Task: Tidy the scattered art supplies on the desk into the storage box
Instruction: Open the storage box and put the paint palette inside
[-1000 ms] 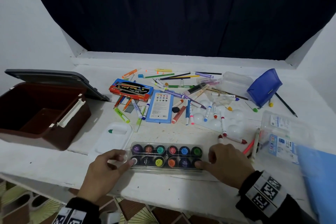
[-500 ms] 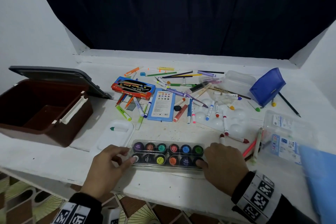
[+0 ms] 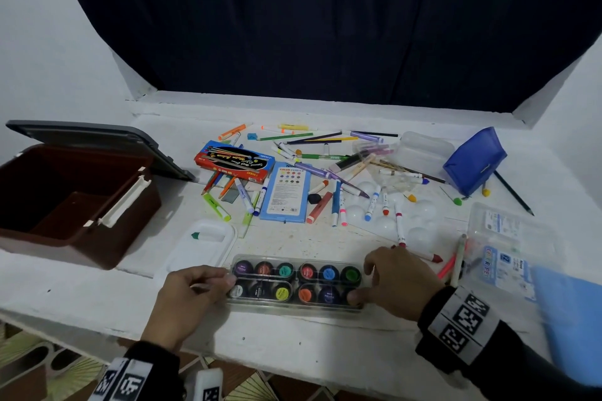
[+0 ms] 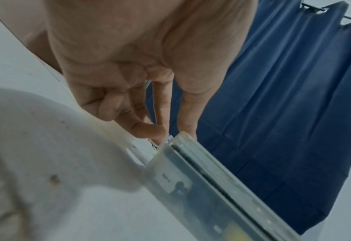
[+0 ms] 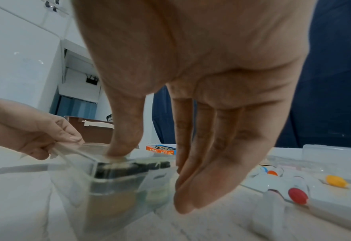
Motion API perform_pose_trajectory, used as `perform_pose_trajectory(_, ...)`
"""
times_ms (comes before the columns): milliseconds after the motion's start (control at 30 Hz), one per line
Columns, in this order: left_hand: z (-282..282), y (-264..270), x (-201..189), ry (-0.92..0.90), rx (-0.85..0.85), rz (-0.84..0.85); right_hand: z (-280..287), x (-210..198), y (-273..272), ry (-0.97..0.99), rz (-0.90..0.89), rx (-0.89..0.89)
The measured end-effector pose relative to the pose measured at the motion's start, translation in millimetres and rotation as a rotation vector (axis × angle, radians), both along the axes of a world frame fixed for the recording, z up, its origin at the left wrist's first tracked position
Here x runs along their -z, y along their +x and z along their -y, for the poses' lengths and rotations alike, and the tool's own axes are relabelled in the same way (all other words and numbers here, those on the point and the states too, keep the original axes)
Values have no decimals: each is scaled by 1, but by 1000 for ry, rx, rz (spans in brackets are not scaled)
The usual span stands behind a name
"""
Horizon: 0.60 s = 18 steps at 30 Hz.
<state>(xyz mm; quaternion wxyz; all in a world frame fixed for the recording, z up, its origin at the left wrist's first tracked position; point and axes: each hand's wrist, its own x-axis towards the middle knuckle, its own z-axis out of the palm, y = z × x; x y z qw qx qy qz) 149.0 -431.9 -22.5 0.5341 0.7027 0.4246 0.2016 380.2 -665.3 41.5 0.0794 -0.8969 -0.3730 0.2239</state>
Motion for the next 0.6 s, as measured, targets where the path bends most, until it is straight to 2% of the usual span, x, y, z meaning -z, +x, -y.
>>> perform_pose_trajectory(167, -5, 3, -1, -7, 8, -4, -8, -4, -2, -33, -2, -30)
perform_pose_trajectory(433, -8, -4, -6, -147, 76, 2, 0, -6, -3, -16, -20, -71)
perform_pose_trajectory(600, -11, -9, -8, 33, 156, 11, 1, -5, -6, -56, -37, -165)
